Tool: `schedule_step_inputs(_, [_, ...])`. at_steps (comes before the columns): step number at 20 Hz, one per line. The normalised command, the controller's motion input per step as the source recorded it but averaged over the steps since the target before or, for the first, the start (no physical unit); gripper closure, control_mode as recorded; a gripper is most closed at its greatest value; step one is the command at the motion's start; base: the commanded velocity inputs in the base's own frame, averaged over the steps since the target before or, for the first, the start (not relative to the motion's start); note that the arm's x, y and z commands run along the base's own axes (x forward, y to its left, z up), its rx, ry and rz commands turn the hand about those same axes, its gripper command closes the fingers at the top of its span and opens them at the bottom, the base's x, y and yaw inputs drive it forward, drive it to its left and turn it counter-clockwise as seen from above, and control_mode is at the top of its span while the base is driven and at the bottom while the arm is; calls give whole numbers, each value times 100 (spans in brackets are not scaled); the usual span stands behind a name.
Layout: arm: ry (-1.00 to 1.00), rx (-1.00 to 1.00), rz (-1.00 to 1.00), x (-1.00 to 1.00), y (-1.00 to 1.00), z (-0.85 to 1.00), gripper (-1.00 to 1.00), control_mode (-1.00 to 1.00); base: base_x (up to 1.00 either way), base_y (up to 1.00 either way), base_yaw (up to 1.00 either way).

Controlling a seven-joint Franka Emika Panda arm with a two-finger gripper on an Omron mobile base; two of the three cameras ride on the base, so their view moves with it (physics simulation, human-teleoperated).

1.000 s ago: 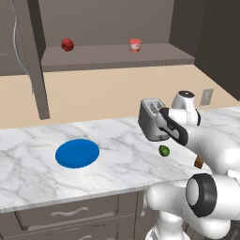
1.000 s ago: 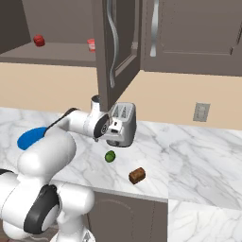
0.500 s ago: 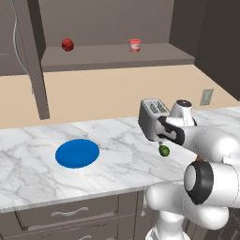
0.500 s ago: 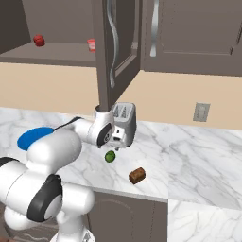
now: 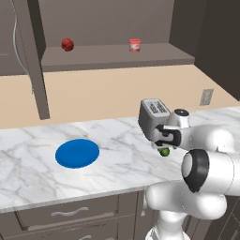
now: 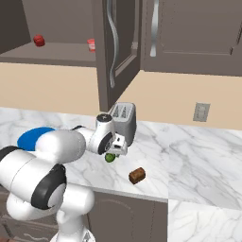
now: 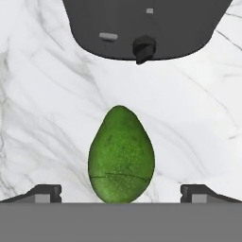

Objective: Pick the avocado and bread from the counter and place them on the plate. Then pick the jam from the cabinet and place it next to the plate. Lastly close the cabinet door.

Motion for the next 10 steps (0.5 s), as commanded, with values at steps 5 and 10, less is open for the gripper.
schedule_step_inputs(5, [0,0,0,5,0,-40,-100,-100,0,0,0])
schedule_step_inputs(10, [0,0,0,9,0,-40,-100,-100,0,0,0])
